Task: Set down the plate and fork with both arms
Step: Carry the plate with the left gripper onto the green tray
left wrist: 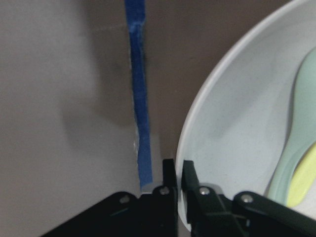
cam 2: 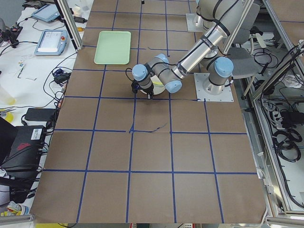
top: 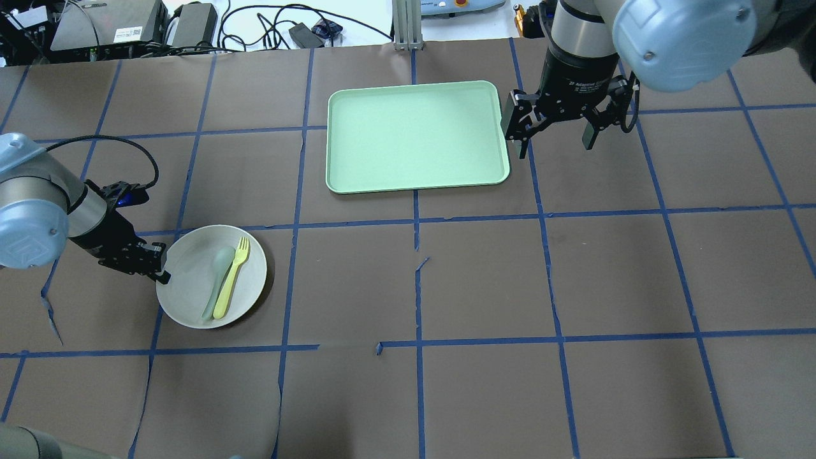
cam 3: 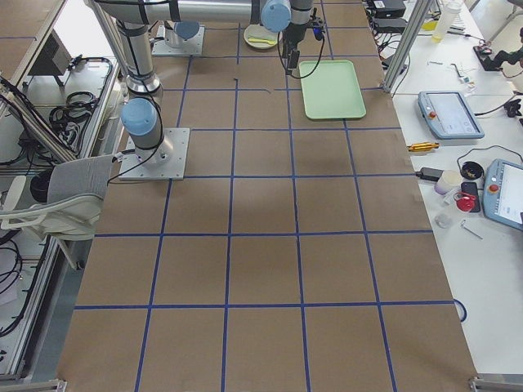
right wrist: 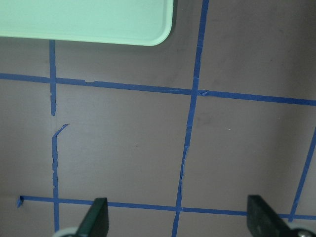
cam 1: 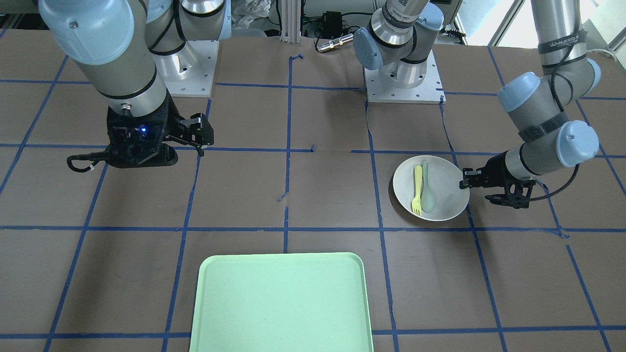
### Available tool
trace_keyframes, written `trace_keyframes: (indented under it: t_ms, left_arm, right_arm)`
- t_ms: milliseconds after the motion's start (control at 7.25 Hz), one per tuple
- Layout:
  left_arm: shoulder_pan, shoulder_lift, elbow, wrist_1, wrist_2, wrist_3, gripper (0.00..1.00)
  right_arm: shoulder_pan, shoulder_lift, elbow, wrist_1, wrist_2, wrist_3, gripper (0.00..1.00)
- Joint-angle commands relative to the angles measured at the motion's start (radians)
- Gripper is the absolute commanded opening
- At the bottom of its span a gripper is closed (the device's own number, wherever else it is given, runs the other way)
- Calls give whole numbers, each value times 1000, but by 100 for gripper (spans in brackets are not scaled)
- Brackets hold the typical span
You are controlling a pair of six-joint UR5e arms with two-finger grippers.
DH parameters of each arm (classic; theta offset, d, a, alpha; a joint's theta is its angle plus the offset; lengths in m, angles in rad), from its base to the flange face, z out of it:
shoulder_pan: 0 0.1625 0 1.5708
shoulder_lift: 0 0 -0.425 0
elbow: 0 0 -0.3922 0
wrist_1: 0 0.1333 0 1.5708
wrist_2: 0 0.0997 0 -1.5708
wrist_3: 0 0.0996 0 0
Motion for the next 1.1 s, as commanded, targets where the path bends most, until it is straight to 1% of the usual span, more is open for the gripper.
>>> trace_keyframes:
  t_ms: [0,138,276,414,552,690,966]
  left_arm:
    - [-1,7,111,-143,-101,-35,0]
    - [-9,0,154,-180,-107,-107,0]
    - [-9,6,166,-219,-210,-123,0]
    - [-24,-10,185,-224,-251,-182,0]
    - [-95,-29,220,-201,-316,-271,0]
    - [-195,-69,282,-132,-361,-369,0]
    - [-335,-190,426,-100,-365,-532,0]
  right_arm:
    - [-2,0,-1,0,0,-1,100]
    - [-2,0,1,0,-2,-1,100]
    - [-2,0,1,0,0,-1,100]
    - [-2,0,-1,0,0,-1,100]
    - [-2,0,1,0,0,-1,100]
    - [-2,0,-1,0,0,-1,100]
    - [-3,0,1,2,0,-1,100]
